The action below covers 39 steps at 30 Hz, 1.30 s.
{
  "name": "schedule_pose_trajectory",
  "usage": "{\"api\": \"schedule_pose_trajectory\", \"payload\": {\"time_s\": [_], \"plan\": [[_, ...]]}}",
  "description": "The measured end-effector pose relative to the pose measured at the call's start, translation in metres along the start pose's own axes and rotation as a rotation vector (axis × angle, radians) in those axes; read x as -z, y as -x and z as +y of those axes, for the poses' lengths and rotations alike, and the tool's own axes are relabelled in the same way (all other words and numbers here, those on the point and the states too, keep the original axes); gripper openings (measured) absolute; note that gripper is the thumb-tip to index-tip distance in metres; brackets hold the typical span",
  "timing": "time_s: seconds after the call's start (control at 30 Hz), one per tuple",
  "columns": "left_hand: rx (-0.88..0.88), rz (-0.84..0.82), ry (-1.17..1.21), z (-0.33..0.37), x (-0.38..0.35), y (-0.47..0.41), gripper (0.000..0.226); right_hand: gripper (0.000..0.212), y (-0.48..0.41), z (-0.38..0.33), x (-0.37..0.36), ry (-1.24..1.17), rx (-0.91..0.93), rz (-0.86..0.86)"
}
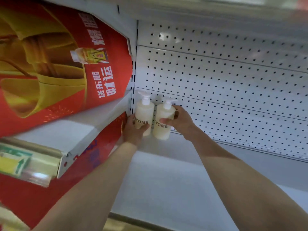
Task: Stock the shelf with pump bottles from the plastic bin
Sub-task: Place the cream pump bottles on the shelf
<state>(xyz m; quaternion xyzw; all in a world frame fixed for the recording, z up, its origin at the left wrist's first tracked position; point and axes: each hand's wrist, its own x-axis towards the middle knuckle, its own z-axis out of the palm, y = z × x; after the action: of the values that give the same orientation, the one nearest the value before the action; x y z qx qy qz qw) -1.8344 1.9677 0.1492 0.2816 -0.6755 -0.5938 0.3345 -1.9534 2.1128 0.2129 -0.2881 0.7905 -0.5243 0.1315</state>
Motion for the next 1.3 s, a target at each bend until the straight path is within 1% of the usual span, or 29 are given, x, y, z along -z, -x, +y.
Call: {"api": "schedule_pose_trajectory", "payload": {"time_s": [0.13,0.27,0.33,0.4,0.47,0.57,0.63,0.73,0.83,0.9,0.97,1.13,1.3], "plan": [[0.011,0.053,-0.016,-0.002,-0.005,-0.001,0.073,0.077,-0.005,0.002,0.001,0.022,-0.017,-0.009],[0.036,0.027,-0.071,0.006,-0.002,0.004,0.075,0.08,0.006,-0.007,0.001,0.138,-0.022,-0.025],[0.042,0.01,-0.133,0.018,0.001,0.012,0.083,0.086,0.02,-0.015,0.003,0.214,-0.027,0.004],[0.021,0.004,-0.193,0.036,0.005,0.025,0.083,0.091,0.04,-0.026,0.008,0.307,-0.027,0.066],[-0.024,-0.017,-0.257,0.059,0.009,0.04,0.08,0.093,0.065,-0.039,0.015,0.424,-0.024,0.125],[-0.116,-0.063,-0.384,0.093,0.023,0.07,0.086,0.083,0.109,-0.068,0.02,0.623,0.017,0.158],[-0.201,-0.085,-0.471,0.115,0.039,0.094,0.09,0.078,0.14,-0.091,0.019,0.705,0.039,0.171],[-0.36,-0.079,-0.569,0.147,0.068,0.133,0.092,0.074,0.187,-0.124,0.015,0.79,0.099,0.184],[-0.461,-0.051,-0.729,0.173,0.104,0.173,0.08,0.072,0.234,-0.153,0.008,0.832,0.151,0.207],[-0.449,-0.035,-0.786,0.184,0.13,0.198,0.069,0.071,0.262,-0.167,0.001,0.831,0.158,0.212],[-0.422,-0.024,-0.837,0.189,0.155,0.219,0.063,0.07,0.287,-0.177,-0.009,0.823,0.158,0.198],[-0.351,-0.033,-0.903,0.181,0.214,0.257,0.061,0.068,0.339,-0.187,-0.046,0.805,0.14,0.144],[-0.266,-0.048,-0.918,0.147,0.26,0.285,0.062,0.069,0.377,-0.166,-0.086,0.797,0.101,0.065]]}}
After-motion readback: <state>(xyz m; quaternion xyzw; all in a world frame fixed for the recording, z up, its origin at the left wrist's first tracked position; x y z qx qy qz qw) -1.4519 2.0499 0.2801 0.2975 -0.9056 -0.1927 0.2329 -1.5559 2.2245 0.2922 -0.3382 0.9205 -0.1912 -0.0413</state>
